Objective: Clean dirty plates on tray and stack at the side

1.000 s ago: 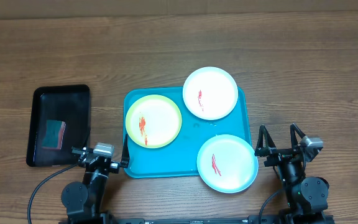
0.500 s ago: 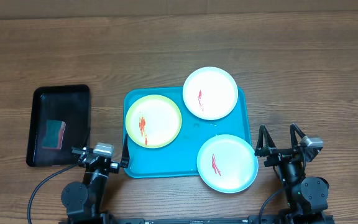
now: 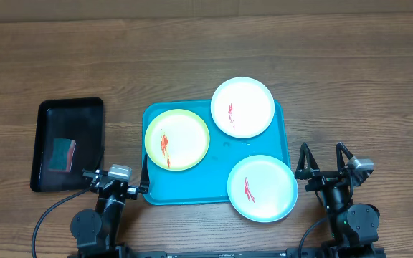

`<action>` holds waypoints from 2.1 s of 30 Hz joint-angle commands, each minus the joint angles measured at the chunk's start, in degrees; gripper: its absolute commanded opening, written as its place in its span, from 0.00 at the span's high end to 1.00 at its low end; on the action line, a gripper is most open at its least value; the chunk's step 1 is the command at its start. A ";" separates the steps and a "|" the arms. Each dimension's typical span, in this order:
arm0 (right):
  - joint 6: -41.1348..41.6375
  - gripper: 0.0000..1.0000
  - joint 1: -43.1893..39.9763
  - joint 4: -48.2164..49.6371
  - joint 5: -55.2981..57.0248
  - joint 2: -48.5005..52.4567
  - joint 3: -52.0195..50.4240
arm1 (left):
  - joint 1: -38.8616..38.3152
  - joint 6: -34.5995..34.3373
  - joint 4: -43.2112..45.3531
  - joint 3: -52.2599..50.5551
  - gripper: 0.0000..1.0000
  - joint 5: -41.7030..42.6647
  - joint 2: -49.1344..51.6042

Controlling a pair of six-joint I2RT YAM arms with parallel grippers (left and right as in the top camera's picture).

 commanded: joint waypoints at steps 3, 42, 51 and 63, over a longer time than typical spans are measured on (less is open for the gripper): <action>-0.02 0.00 0.20 0.39 0.96 -0.44 -0.57 | 0.26 -0.85 0.07 -0.22 0.00 -0.28 -0.55; -0.26 0.00 0.20 -26.69 -15.26 30.10 47.89 | 0.26 -4.22 -55.25 80.63 0.00 6.73 50.21; -0.20 0.00 0.20 -30.82 -26.82 43.04 53.79 | 0.26 -5.11 -64.65 93.59 0.00 7.37 60.61; 3.04 0.15 0.83 -32.41 -33.27 63.14 56.96 | 0.26 -8.87 -66.16 93.50 0.00 -2.67 67.84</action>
